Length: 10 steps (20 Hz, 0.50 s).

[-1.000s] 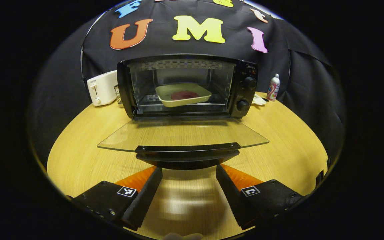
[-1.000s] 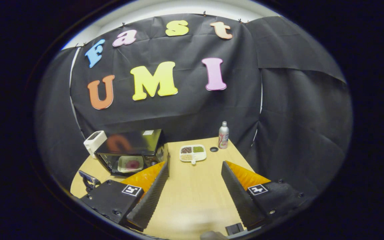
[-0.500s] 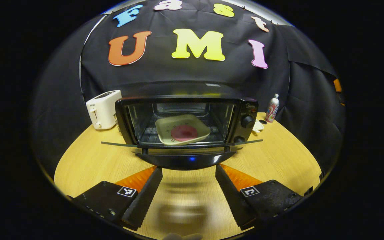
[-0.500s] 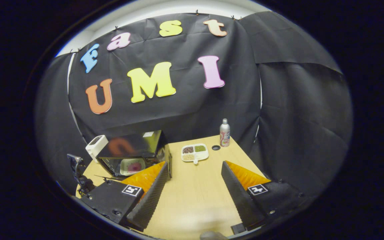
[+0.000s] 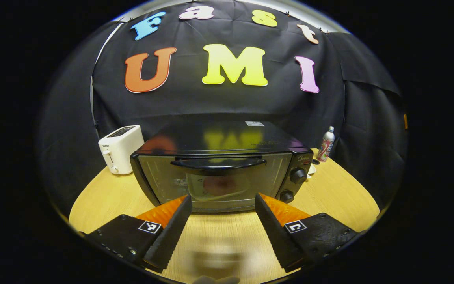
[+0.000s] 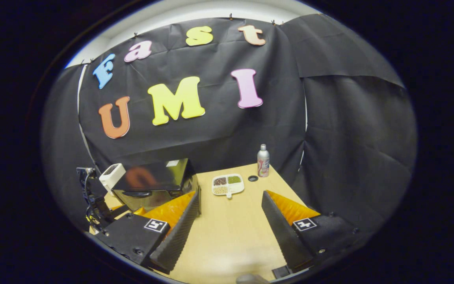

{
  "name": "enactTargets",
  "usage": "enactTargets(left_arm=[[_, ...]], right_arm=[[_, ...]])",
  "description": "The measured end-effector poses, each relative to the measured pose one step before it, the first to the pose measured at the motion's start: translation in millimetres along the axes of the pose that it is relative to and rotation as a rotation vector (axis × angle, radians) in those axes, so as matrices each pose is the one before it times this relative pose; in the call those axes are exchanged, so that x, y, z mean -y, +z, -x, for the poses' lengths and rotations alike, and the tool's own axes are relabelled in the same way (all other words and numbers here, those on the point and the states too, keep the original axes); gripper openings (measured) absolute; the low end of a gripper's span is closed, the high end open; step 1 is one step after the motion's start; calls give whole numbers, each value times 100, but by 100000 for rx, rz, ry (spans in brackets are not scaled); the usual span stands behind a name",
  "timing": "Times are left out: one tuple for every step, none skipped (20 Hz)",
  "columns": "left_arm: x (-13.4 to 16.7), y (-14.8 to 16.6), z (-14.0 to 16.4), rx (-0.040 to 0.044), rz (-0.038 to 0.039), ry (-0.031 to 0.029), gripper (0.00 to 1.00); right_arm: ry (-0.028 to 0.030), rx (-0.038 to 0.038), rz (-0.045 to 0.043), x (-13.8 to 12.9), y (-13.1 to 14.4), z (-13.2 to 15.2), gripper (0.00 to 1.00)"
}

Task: Open the electric oven with the left hand, put the food in, and close the electric oven.

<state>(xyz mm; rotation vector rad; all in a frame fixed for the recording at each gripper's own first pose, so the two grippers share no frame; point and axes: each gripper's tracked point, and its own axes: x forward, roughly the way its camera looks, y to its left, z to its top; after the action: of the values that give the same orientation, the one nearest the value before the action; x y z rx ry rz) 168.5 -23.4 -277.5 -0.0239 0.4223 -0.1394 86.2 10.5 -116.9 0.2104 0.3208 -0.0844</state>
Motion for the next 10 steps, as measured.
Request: enactTargets(left_arm=[[-117, 347, 392, 949, -97, 101, 98], [-130, 382, 477, 1208, -152, 701, 98], [103, 361, 410, 1023, 805, -299, 97], [140, 469, 512, 824, 727, 36, 97], [61, 699, 482, 873, 74, 11, 96], [34, 1025, 690, 1658, -194, 695, 97], [-11, 1486, 847, 2882, -487, 618, 97], [-47, 1523, 943, 3325, -452, 641, 96], [-6, 1858, 1058, 3348, 263, 366, 96], [71, 1635, 995, 3437, 794, 154, 96]], right_arm=[[480, 388, 330, -111, 202, 133, 95], [328, 637, 523, -161, 169, -37, 95], [549, 222, 462, -254, 20, -30, 96], [975, 593, 713, -262, 130, -42, 96], [463, 574, 968, -113, 144, 38, 96], [405, 467, 1084, -145, 141, -4, 95], [915, 568, 726, -327, 92, 31, 95], [893, 801, 789, -359, 251, 100, 96], [1372, 1502, 1130, -422, 500, 38, 96], [1168, 1254, 1579, -464, 422, 111, 96]])
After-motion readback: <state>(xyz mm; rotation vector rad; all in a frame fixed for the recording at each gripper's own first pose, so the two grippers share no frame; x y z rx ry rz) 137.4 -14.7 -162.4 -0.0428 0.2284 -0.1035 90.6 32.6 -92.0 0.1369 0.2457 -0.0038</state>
